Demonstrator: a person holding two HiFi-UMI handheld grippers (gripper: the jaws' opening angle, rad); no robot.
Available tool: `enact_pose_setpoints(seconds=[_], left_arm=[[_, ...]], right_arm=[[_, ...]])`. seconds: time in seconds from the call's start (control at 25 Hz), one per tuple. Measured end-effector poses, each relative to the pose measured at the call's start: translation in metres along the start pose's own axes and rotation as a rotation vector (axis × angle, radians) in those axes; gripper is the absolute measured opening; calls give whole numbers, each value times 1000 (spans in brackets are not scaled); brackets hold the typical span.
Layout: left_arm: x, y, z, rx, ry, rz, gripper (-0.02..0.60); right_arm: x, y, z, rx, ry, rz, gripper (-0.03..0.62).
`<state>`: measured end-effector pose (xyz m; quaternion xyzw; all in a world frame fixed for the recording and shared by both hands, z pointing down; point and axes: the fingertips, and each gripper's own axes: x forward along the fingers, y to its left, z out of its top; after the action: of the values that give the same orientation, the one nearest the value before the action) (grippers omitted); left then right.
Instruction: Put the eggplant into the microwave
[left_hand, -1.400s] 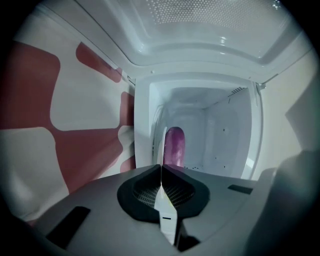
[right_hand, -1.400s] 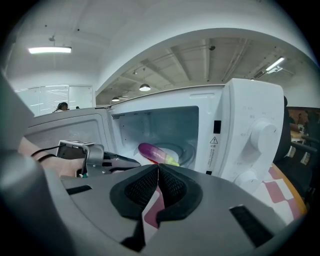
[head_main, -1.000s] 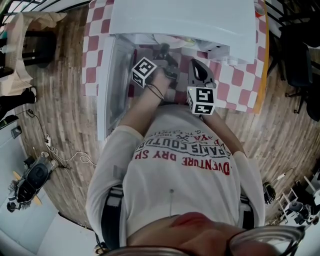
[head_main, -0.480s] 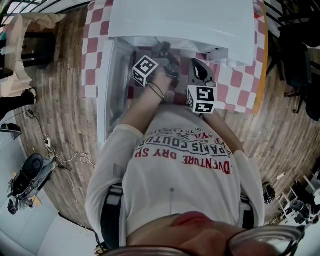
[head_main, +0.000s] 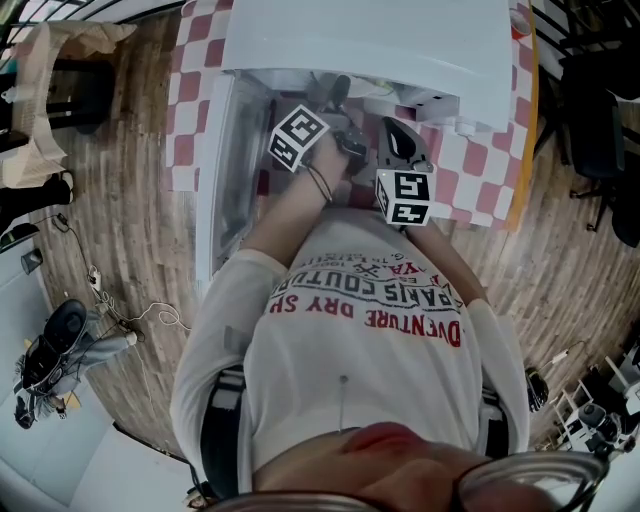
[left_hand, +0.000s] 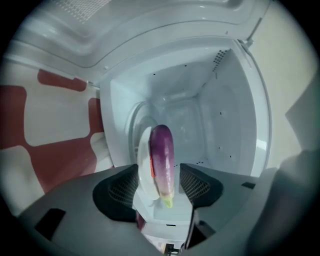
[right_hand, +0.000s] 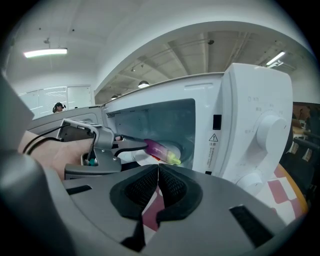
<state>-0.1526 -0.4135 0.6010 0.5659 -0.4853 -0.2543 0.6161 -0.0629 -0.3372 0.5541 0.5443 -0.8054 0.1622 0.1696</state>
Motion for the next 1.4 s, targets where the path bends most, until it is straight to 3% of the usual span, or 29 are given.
enact_pose_setpoints(seconds=[0.16, 0.32, 0.72, 0.76, 0.8, 0.84, 0.88, 0.92, 1.12, 1.4], left_arm=[[1, -10, -3, 158, 28, 25, 333], [-4, 2, 0, 258, 14, 139, 371], [-23, 14, -5, 230, 62, 154, 373], [-28, 13, -5, 237, 68, 149, 360], [-33, 12, -4, 254, 64, 153, 273], [-38, 11, -1, 285, 53, 164, 131], [-42, 8, 2, 328, 44, 170, 54], [-45, 4, 3, 370, 41, 164, 37], [-61, -24, -8, 548, 85, 40, 25], [-92, -67, -27, 1056, 71, -87, 25]], right_arm=[[-4, 0, 0, 1, -1, 3, 26], [-7, -3, -2, 10, 2, -5, 26], [-15, -4, -6, 19, 2, -5, 26], [-16, -3, -6, 19, 0, -4, 26], [-16, -3, -5, 20, -2, -3, 26], [-17, -2, -5, 21, -3, -3, 26], [-18, -1, -4, 22, -6, -2, 26], [-18, -1, -4, 24, -8, -2, 26], [-25, 1, 4, 32, -37, -5, 26], [-36, 13, 19, 25, -84, 23, 26]])
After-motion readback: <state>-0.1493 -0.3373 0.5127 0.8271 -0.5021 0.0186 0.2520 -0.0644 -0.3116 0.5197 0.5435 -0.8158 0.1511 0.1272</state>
